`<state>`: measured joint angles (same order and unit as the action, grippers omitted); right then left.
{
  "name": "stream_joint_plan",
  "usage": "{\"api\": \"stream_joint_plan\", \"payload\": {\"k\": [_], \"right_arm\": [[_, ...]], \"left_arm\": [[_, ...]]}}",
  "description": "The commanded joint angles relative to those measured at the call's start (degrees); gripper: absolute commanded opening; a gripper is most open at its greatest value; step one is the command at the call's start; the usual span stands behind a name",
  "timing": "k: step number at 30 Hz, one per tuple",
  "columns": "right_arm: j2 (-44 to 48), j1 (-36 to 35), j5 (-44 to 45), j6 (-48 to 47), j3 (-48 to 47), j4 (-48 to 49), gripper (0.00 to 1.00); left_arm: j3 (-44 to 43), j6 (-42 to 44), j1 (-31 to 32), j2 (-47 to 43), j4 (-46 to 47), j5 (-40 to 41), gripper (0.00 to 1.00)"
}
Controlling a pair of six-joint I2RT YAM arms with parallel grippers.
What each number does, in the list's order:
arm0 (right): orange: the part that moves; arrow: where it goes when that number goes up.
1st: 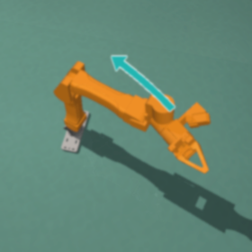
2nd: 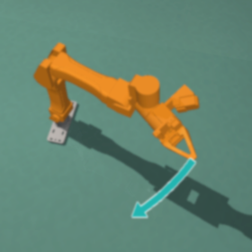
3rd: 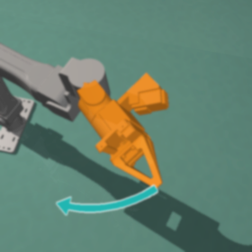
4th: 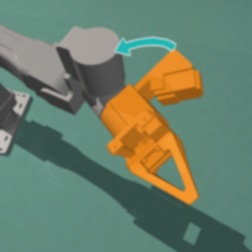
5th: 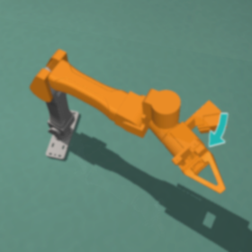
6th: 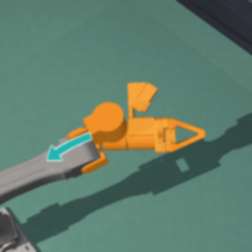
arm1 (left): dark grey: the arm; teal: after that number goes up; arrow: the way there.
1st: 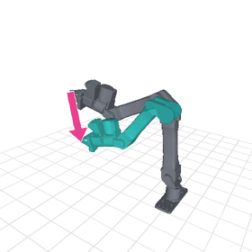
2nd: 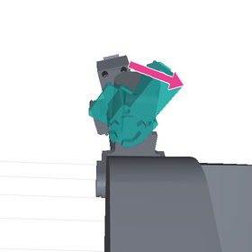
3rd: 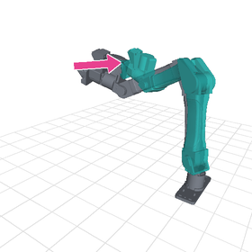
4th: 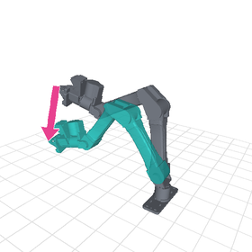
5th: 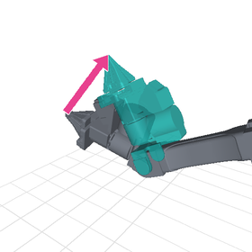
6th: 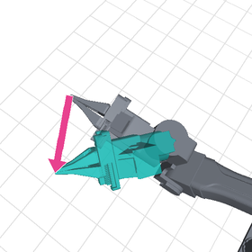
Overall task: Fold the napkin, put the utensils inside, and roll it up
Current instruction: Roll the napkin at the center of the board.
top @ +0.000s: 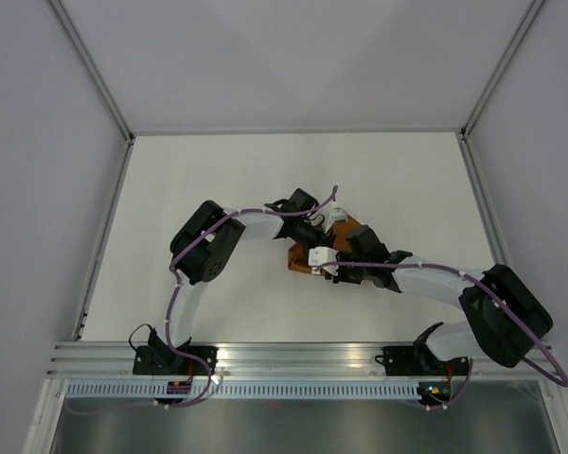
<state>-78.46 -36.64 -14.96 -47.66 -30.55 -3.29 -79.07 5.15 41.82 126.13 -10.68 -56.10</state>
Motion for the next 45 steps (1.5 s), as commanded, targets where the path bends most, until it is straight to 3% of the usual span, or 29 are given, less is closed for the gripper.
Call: {"api": "stream_joint_plan", "payload": {"k": [1, 6, 7, 13, 20, 25, 32, 35, 39, 45], "right_arm": [[-3.7, 0.1, 0.7, 0.0, -2.1, -4.5, 0.16], [-6.1, 0.9, -2.5, 0.2, -5.7, -10.7, 0.1], [-6.3, 1.5, -3.1, -0.1, -6.0, -11.5, 0.1], [-9.3, 3.5, -8.1, -1.6, -10.9, -19.5, 0.09], [-18.9, 6.1, -12.8, -2.5, -21.9, -32.7, 0.1], [-28.0, 8.2, -16.1, -4.1, -29.3, -40.9, 0.09], [-39.3, 12.0, -20.8, -9.4, -41.7, -54.1, 0.1], [-44.5, 13.5, -22.9, -11.9, -46.5, -58.9, 0.1], [-49.8, 14.8, -24.2, -13.7, -50.7, -62.5, 0.1], [-52.8, 15.4, -24.6, -14.5, -53.9, -64.6, 0.1]], "left_arm": [[1.3, -1.6, 1.2, 0.0, -6.1, 4.1, 0.35], [1.3, -4.5, 0.2, -3.7, -2.8, 2.9, 0.39], [1.5, -7.0, -0.3, -5.2, -2.0, 3.1, 0.47], [1.7, -10.8, -2.2, -9.2, 0.5, 6.9, 0.47], [15.4, -19.7, -7.5, -20.9, 15.9, 22.7, 0.46], [22.8, -18.4, -8.3, -32.2, 20.8, 34.6, 0.48], [38.2, -16.8, -6.3, -47.8, 33.2, 44.9, 0.48], [40.7, -8.6, 0.4, -51.0, 35.4, 53.2, 0.49], [42.2, 8.5, 13.3, -49.1, 38.5, 67.0, 0.49], [41.5, 24.3, 22.9, -37.7, 44.3, 72.3, 0.51]]}}
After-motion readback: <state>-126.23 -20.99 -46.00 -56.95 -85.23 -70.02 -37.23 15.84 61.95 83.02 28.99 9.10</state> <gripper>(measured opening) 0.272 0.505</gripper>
